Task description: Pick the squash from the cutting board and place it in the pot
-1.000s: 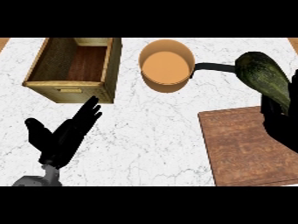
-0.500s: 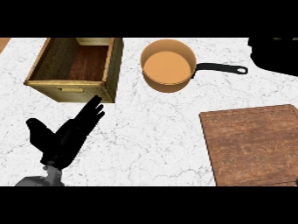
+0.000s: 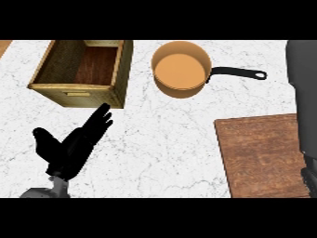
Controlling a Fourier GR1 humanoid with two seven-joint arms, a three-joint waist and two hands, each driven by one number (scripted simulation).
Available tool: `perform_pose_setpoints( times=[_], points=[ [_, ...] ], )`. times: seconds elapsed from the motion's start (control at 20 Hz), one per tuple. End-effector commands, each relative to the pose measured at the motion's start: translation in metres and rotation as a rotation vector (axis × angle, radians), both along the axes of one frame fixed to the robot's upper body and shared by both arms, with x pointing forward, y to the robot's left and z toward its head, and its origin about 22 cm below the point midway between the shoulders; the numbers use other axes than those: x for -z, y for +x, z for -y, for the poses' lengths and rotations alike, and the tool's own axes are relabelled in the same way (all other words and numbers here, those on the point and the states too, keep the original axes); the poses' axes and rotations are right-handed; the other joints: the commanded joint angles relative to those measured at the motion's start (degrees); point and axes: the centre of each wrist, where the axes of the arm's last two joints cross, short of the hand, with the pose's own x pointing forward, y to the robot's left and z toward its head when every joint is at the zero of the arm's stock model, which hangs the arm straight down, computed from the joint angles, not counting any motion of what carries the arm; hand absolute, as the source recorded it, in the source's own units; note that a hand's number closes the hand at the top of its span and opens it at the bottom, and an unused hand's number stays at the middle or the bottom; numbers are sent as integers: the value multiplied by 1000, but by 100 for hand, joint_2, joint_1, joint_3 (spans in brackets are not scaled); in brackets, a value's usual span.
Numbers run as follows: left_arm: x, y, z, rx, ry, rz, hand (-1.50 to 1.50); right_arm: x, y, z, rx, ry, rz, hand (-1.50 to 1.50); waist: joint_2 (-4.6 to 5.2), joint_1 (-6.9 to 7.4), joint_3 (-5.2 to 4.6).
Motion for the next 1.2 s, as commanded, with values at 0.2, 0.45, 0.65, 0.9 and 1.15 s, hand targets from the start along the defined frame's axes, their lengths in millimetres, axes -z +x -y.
perform_pose_setpoints(
  times=[0.2,0.45,0.65,0.9,1.15],
  points=[
    [2,-12,4,27,-4,-11,0,24,63,-33,-9,-10,-10,150,28,115,1],
    [-5,11,-13,4,-3,27,0,72,91,-41,-37,13,-39,150,58,100,0],
    [-15,10,6,11,1,17,0,73,101,-59,-63,58,-30,150,49,119,3],
    [-6,3,12,52,-12,7,0,97,112,-64,-47,124,-62,150,113,268,-2],
    [-17,7,9,48,5,49,0,138,115,-67,3,241,-130,150,148,347,2]
  ],
)
